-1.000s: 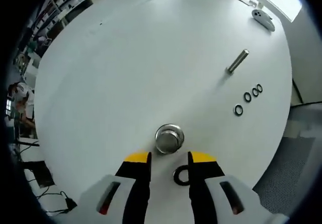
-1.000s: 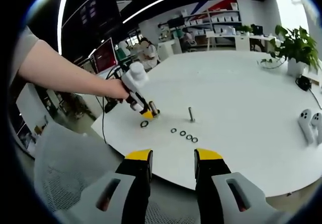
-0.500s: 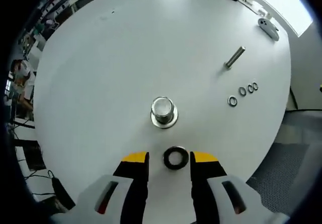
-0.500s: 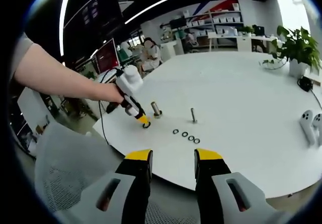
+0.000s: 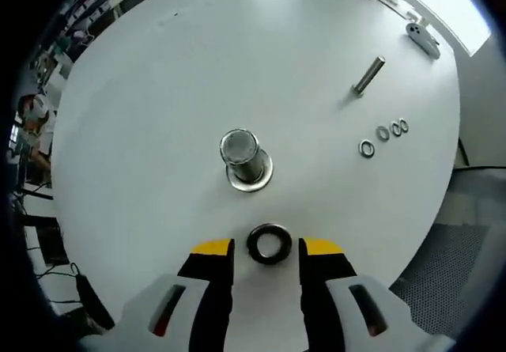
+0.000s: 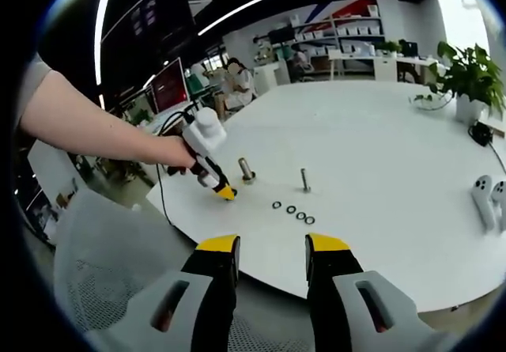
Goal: Place the washer onto the threaded stud by aligning its center hole with the stud, sliding it down to the base, and recovering from edge contact or off-axis alignment until the washer reaches the visible bottom stop.
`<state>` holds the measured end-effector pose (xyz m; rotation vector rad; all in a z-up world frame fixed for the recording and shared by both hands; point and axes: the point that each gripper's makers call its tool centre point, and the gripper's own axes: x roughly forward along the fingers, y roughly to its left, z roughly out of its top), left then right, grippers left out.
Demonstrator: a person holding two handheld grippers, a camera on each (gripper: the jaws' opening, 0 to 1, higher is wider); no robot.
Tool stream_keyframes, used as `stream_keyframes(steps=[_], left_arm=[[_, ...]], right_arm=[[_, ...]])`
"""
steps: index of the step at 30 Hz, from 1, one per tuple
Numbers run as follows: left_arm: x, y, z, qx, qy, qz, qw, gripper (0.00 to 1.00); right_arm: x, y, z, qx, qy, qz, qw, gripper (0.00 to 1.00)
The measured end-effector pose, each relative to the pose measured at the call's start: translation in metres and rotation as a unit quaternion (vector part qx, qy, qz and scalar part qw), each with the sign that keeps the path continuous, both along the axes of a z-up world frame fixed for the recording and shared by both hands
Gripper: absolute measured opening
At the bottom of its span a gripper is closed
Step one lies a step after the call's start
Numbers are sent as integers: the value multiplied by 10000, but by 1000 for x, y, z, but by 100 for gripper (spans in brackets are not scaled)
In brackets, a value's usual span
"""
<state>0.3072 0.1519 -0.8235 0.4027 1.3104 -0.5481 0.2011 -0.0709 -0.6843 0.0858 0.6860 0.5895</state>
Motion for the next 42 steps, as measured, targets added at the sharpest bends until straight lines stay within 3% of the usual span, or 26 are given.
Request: stream_keyframes(steps=[9, 11, 21, 38, 42], left_arm=[[-1, 2, -4, 71, -10, -73, 9999, 26], [-1, 5, -5, 216, -53, -271, 9994, 25], [5, 11, -10, 117, -84, -148, 9998, 21], [-42, 43, -15, 630, 557, -480, 9953, 21], [-40, 42, -15, 591, 432, -333, 9968, 22]], right_arm=[[0, -1, 0, -14, 11, -10, 10000, 35], [0, 0, 0, -17, 9, -6, 10000, 35], [0, 0, -1, -17, 22, 5, 10000, 35], [-1, 2, 0, 5, 28, 45, 10000, 35], [0, 1, 0, 18, 20, 26, 10000, 35]])
